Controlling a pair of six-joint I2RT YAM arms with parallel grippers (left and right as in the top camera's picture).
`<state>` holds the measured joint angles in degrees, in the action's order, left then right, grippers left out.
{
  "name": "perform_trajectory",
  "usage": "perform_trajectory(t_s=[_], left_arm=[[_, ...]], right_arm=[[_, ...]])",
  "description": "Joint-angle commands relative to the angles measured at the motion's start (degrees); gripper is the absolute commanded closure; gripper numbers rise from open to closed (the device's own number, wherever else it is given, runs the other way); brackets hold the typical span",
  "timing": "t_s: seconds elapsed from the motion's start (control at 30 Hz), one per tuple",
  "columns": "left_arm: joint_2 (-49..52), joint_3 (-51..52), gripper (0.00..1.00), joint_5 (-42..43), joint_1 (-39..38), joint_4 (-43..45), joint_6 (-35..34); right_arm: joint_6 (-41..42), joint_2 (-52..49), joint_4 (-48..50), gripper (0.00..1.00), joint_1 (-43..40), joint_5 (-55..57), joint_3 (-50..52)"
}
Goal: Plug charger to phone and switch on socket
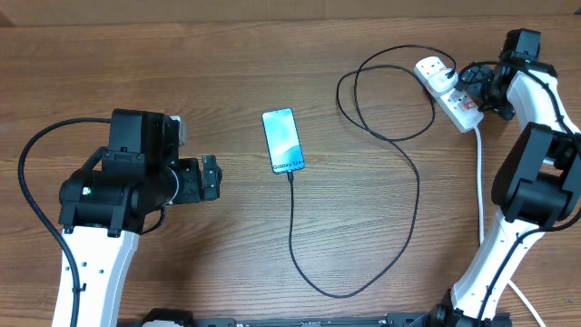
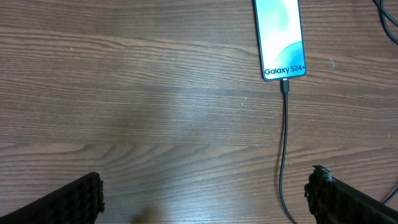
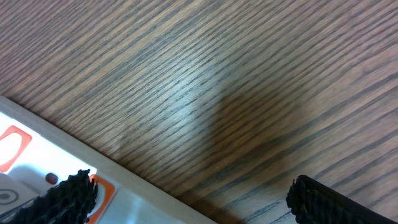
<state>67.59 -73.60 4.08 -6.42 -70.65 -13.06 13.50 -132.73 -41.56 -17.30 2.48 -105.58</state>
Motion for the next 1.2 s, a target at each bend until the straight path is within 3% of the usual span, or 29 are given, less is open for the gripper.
perform_trajectory(t_s=[0.0, 1.17], left_arm=[[0.2, -0.8, 0.00, 0.4, -0.5, 0.2, 1.5], [0.2, -0.8, 0.00, 0.4, -0.5, 0.5, 1.5]], right_arm=[[0.3, -0.1, 0.2, 0.00, -0.2, -2.2, -0.6], [0.0, -0.2, -2.7, 0.00, -0.2, -6.3, -0.5]])
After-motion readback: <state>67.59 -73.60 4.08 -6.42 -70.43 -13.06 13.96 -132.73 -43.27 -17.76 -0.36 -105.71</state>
